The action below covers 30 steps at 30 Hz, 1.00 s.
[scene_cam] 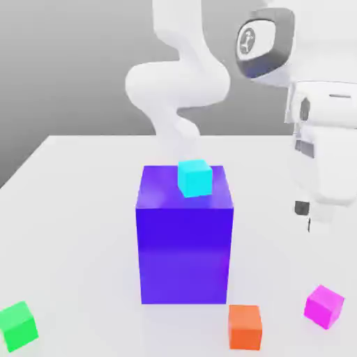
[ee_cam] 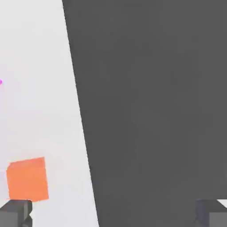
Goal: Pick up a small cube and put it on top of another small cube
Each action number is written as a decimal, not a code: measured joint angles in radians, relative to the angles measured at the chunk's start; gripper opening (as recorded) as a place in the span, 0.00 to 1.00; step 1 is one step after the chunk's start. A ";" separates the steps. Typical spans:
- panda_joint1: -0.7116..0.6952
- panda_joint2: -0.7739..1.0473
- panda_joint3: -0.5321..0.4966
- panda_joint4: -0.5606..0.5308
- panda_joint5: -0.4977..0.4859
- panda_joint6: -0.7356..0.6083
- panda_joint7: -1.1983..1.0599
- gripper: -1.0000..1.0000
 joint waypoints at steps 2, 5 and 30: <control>0.015 0.062 0.017 -0.009 0.012 0.028 -0.113 0.50; 0.017 0.151 0.061 -0.024 0.039 0.071 -0.288 0.50; -0.061 0.287 0.085 -0.010 0.146 0.108 -0.488 0.00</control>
